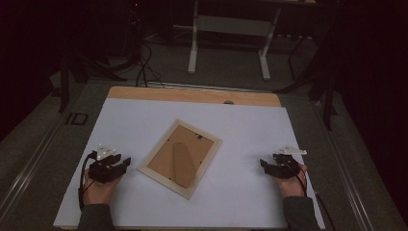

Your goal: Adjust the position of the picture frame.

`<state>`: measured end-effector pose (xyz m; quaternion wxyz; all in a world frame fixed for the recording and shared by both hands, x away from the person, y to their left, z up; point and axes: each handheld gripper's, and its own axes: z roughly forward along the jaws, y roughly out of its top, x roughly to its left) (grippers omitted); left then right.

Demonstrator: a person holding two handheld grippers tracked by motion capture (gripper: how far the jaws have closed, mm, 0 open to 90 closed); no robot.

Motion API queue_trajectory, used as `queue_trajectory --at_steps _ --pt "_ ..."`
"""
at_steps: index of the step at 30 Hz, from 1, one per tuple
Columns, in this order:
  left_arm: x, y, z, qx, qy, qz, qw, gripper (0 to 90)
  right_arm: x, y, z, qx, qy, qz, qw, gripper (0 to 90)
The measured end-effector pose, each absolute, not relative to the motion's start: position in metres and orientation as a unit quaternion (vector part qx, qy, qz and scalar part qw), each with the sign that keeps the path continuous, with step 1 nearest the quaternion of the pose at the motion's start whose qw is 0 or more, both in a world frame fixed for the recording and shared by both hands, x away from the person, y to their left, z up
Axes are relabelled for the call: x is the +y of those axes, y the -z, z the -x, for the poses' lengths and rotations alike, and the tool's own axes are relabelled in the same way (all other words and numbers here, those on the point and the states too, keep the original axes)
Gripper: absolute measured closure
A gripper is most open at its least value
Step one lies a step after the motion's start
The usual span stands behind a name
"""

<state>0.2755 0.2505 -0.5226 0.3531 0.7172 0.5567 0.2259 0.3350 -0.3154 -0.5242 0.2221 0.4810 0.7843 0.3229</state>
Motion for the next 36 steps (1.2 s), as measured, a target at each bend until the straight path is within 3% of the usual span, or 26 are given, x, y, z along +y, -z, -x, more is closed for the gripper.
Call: queue_trajectory --at_steps 13,26,30,36 --pt "0.25 0.519 -0.274 0.544 -0.224 -0.723 0.362 66.0 -0.315 0.52 -0.333 0.782 -0.335 -0.475 0.225 40.5" --pt "0.251 0.517 -0.271 0.542 -0.221 -0.72 0.373 66.5 -0.311 0.519 -0.334 0.783 -0.339 -0.468 0.231 42.5" --pt "0.25 0.516 -0.268 0.54 -0.216 -0.721 0.376 70.4 -0.311 0.517 -0.333 0.778 -0.347 -0.471 0.229 46.1" --pt "0.247 0.513 -0.265 0.527 -0.219 -0.728 0.379 80.8 -0.307 0.511 -0.333 0.781 -0.36 -0.458 0.223 58.5"
